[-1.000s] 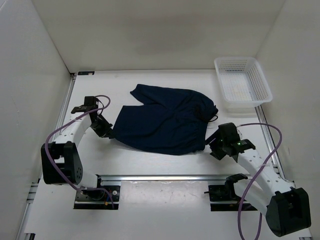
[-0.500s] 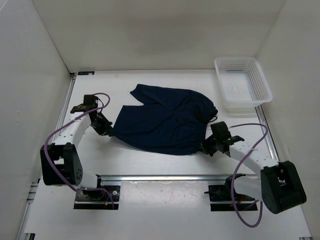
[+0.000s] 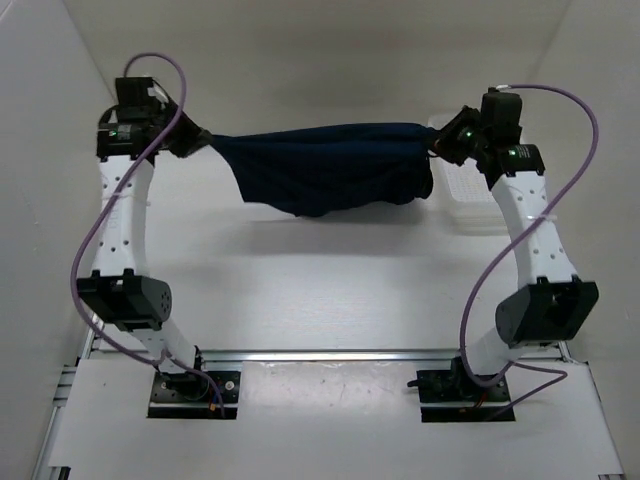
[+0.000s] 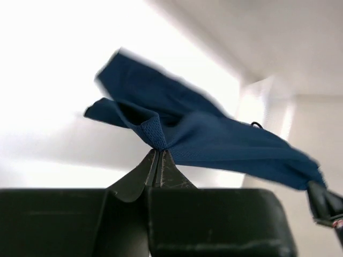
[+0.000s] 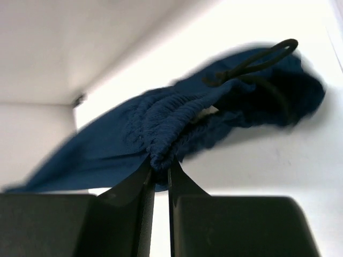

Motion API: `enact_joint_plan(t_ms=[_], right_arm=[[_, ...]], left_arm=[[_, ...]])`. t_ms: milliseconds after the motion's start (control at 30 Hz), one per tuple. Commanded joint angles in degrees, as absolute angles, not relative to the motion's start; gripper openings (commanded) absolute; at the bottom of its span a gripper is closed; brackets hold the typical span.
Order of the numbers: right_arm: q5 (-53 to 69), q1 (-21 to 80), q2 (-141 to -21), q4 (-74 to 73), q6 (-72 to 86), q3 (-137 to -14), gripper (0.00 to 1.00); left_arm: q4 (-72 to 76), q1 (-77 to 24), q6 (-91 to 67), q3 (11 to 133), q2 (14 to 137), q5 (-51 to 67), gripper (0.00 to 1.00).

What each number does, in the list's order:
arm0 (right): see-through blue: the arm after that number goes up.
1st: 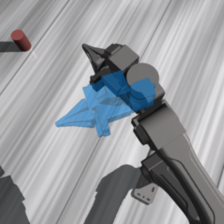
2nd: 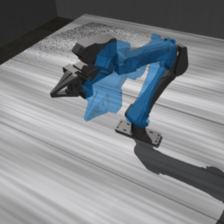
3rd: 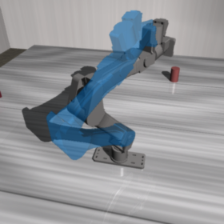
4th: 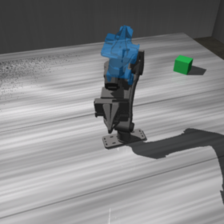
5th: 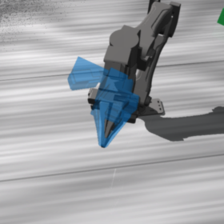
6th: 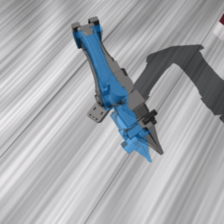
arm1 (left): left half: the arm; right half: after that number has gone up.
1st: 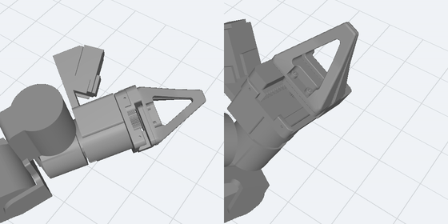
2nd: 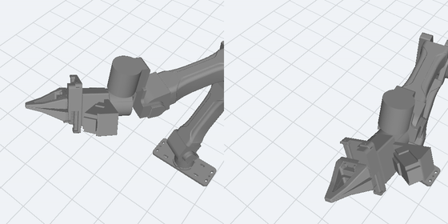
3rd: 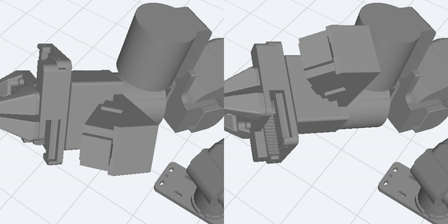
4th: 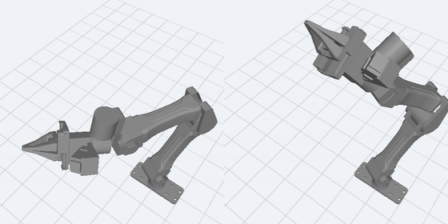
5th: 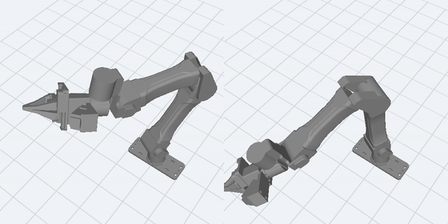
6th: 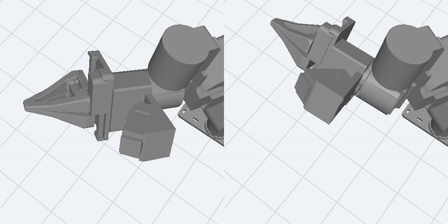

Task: Fold and stack the shorts
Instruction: Flatten the shorts out

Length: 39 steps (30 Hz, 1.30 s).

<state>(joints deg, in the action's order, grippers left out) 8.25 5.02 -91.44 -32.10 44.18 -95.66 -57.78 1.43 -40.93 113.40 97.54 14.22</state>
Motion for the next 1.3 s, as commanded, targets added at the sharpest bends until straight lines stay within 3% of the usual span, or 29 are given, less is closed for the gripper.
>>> enact_joint_plan(t_ms=[0, 100, 333, 433, 467, 500, 533, 567, 600, 667, 733, 900, 1067, 1267], right_arm=[[10.1, 5.0, -84.8, -38.9, 36.0, -98.0, 0.0], [11.5, 5.8, -78.9, -38.2, 32.9, -90.5, 0.0], [12.7, 6.4, -61.0, -37.5, 29.1, -61.2, 0.0], [15.1, 6.9, -53.3, -39.9, 29.8, -49.6, 0.01], [15.1, 6.9, -49.9, -42.6, 30.7, -47.4, 0.09], [15.1, 6.9, -48.4, -44.2, 31.4, -45.5, 0.26], [15.1, 6.9, -46.9, -45.7, 31.4, -44.0, 0.44], [14.4, 6.9, -44.8, -48.2, 32.2, -43.1, 0.73], [13.0, 6.9, -44.0, -49.2, 33.0, -43.1, 0.8], [8.4, 6.9, -43.9, -50.5, 33.8, -44.1, 0.87], [2.2, 6.4, -47.4, -50.5, 34.4, -47.4, 0.87], [-0.1, 5.4, -59.8, -42.7, 34.9, -52.6, 0.73], [-3.9, 4.8, -74.3, -37.5, 33.8, -58.3, 0.66], [-5.3, 4.8, -88.0, -35.5, 33.3, -66.4, 0.65]], left_arm=[[-62.5, 4.5, -39.7, 120.1, 94.6, 16.4, 0.1], [-60.9, 5.8, -39.1, 113.1, 89.4, 17.5, 0.1], [-58.8, 7.2, -35.7, 71.3, 68.6, 14.8, 0.1], [-58.8, 7.8, -35.7, 60.8, 62.5, 12.1, 0.1], [-58.8, 7.8, -35.7, 56.1, 59.5, 11.4, 0.1], [-59.4, 8.4, -35.7, 54.4, 58.5, 11.4, 0.2], [-59.4, 8.4, -35.7, 53.3, 57.8, 11.4, 0.36], [-59.4, 8.4, -35.7, 52.7, 57.7, 11.4, 0.52], [-58.5, 8.4, -35.7, 53.3, 57.7, 11.9, 0.77], [-56.8, 8.4, -35.7, 55.8, 61.8, 12.0, 0.87], [-55.6, 7.3, -35.7, 61.6, 65.3, 10.4, 0.89], [-54.2, 0.8, -31.9, 79.3, 83.5, 8.1, 0.74], [-54.9, -6.5, -29.1, 94.9, 100.7, 7.7, 0.73], [-58.5, -11.3, -26.9, 109.5, 119.2, 7.8, 0.69]])
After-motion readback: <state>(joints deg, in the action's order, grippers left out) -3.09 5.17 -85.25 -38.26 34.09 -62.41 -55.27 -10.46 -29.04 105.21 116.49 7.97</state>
